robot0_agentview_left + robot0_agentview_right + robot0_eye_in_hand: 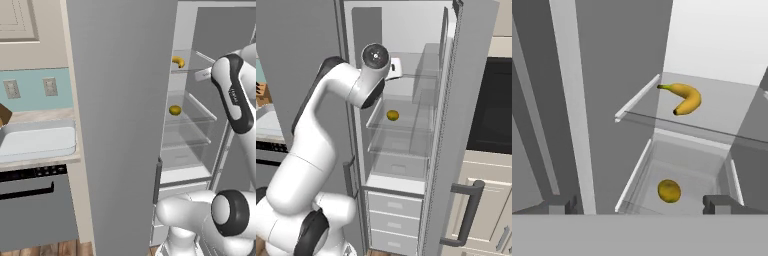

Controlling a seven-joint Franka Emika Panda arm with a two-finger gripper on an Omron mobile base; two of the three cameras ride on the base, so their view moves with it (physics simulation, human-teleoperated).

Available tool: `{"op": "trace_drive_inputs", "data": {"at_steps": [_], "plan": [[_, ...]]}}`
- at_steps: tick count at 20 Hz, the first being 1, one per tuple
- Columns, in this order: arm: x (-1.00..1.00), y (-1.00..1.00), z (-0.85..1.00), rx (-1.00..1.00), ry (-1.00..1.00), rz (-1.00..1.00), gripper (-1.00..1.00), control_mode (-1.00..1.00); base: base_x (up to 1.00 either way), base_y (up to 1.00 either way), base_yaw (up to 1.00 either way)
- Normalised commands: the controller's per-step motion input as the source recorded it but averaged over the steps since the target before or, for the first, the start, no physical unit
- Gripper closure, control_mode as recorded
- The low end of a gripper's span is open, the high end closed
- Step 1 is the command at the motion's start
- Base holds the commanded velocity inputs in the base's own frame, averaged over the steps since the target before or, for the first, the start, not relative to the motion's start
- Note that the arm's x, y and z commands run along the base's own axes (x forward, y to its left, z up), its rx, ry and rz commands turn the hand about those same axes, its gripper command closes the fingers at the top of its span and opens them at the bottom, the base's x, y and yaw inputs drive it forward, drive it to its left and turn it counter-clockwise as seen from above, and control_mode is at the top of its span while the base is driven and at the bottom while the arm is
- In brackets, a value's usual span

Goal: Pick the banana and orange from the fridge and place them inside the tupperware on the counter.

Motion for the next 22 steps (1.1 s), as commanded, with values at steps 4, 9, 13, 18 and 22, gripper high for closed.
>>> {"op": "trace_drive_inputs", "data": {"at_steps": [4, 9, 13, 18, 22], "plan": [[0.26, 0.00, 0.00, 0.00, 0.00, 0.07, -1.00, -1.00, 0.00, 0.00, 0.00], [0.26, 0.00, 0.00, 0.00, 0.00, 0.06, -1.00, -1.00, 0.00, 0.00, 0.00], [0.22, -0.04, 0.00, 0.00, 0.00, 0.04, -1.00, -1.00, 0.00, 0.00, 0.00], [0.25, -0.07, 0.00, 0.00, 0.00, 0.02, -1.00, -1.00, 0.00, 0.00, 0.00], [0.33, 0.00, 0.00, 0.00, 0.01, 0.00, -1.00, -1.00, 0.00, 0.00, 0.00]]}}
